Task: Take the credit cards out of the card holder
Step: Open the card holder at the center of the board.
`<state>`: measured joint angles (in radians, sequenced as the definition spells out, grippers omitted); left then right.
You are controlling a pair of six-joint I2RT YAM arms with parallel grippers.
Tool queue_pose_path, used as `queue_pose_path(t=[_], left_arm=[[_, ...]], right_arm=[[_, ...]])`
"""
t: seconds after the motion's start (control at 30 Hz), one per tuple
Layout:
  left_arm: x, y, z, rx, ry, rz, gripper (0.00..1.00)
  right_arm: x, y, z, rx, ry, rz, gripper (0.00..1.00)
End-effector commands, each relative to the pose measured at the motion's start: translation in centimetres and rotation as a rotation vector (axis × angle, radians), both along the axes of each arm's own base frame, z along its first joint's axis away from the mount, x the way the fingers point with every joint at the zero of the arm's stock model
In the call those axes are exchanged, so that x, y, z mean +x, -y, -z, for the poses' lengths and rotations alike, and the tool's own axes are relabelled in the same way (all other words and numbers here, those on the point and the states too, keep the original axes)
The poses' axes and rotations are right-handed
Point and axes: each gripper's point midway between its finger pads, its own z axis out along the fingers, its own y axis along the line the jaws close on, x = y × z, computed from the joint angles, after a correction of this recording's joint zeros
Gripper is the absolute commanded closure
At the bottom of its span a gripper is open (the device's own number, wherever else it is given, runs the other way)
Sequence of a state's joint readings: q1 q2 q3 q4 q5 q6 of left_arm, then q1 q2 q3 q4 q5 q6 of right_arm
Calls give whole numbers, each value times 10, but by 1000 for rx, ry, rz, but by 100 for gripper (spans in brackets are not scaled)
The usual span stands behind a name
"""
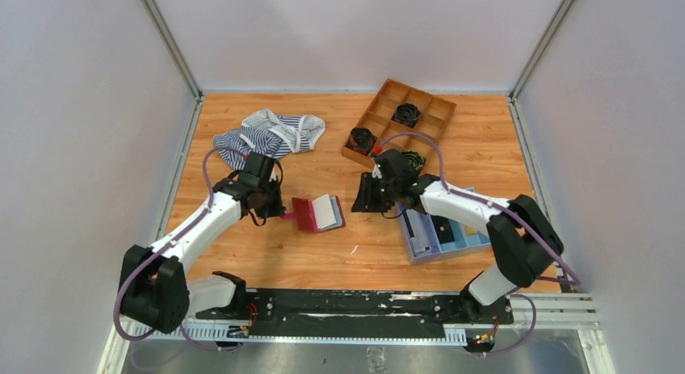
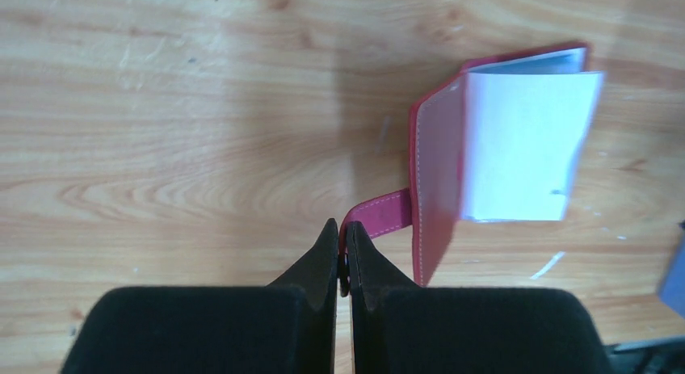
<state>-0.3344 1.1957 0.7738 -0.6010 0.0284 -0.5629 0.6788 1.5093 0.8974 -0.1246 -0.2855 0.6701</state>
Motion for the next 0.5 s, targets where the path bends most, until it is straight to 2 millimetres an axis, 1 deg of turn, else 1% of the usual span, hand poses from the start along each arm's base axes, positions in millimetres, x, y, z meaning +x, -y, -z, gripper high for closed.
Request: queue_pose_path(t=[0.0,0.1,0.2,0.33,0.37,0.47], left_arm=[[-14,-30,29,155,-105,-61,100],[-13,-38,43,215,-156,-76,100],[-10,-44,51,264,-180,-87,100],[-4,-49,55,306,-191,-106,100],[-2,-49,55,308,-191,-108,100],[4,-43,56,291,-196,-90,100]], right_arm=[[7,-38,-4,87,-14,-47,60],[9,-51,5,124,-57,-54,59],[12,-60,8,134,-70,-65,61],[17,-65,15,125,-85,-60,70],[18,-66,19,121,-91,-59,73],[18,-72,25,118,-107,-72,77]])
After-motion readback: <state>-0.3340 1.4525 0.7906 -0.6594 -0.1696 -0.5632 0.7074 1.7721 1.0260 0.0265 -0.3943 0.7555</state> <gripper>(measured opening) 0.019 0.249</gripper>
